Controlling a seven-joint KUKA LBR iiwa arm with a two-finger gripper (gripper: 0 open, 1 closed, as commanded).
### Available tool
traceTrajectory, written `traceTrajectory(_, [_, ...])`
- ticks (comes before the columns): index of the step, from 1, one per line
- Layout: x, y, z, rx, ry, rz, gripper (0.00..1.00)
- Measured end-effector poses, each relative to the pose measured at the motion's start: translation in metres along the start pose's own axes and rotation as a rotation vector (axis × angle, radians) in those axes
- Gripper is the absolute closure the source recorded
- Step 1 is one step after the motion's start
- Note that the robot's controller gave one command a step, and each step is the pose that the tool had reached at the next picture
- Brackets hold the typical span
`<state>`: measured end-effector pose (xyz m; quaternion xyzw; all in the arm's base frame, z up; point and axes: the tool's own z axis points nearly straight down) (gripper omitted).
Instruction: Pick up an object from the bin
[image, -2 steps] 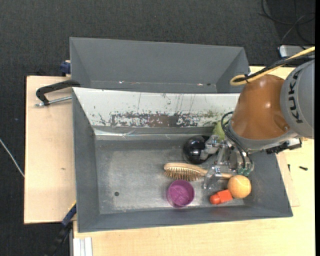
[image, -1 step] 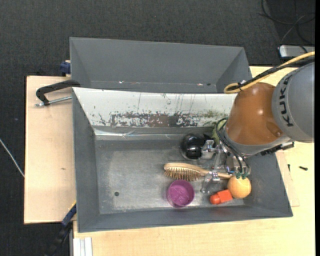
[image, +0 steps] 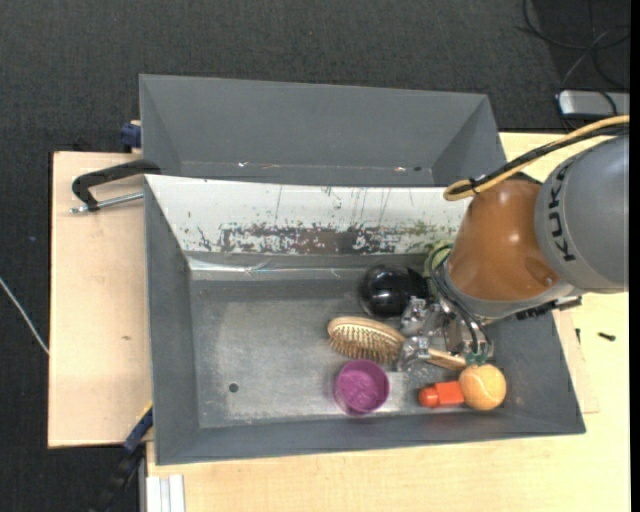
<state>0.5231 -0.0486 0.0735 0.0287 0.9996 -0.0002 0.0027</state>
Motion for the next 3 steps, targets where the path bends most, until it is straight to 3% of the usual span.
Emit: traceTrajectory(3, [0.0016,0.0008,-0.0099,-0.001,0.005,0.000,1.00])
